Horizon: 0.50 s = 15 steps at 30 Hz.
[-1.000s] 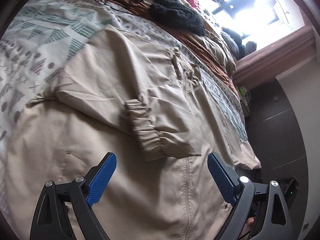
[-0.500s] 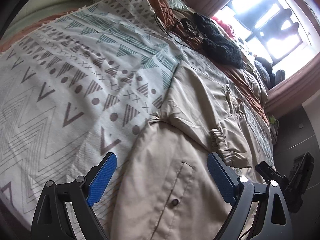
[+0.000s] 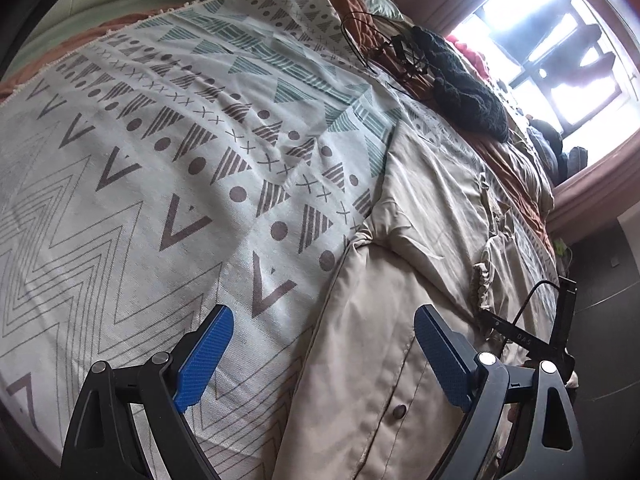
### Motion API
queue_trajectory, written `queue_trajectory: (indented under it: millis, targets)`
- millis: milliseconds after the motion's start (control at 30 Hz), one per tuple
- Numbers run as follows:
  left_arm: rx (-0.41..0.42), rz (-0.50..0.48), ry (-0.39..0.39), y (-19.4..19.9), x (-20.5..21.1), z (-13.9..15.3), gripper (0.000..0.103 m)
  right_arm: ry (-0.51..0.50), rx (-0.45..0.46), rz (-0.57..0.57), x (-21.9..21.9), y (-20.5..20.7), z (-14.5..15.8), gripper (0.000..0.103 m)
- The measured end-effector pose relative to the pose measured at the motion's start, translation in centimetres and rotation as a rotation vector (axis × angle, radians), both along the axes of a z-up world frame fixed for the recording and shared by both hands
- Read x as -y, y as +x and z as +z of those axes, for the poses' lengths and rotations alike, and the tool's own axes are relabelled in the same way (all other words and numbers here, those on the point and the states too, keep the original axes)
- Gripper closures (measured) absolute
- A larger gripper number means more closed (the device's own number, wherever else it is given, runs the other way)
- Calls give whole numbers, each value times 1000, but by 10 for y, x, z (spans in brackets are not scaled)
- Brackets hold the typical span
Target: Fold large clothes
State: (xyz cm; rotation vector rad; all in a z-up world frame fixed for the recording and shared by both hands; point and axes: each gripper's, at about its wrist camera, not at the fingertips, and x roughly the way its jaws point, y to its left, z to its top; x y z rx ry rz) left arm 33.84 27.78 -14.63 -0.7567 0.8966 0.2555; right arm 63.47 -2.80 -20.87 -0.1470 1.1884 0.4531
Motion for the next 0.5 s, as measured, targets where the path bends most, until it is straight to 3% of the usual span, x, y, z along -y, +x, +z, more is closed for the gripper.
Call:
queue_trajectory:
  millis: [133, 167, 200, 267, 500]
  targets:
    - [-3, 0, -1, 5, 1, -3, 11, -16, 42, 31, -1, -2, -1, 30]
    - [-5, 0, -1, 6, 1, -4, 11, 8, 39, 32, 1, -2, 1, 41]
    - [-6, 1, 1, 6, 1, -4, 11, 37, 26, 33, 4, -1, 3, 59]
    - [-8, 3, 3, 7, 2, -3, 11, 83, 14, 16, 13, 3, 8, 66]
    - [1, 0, 18, 16, 7, 7, 11, 210, 54, -46, 55, 12, 35, 73]
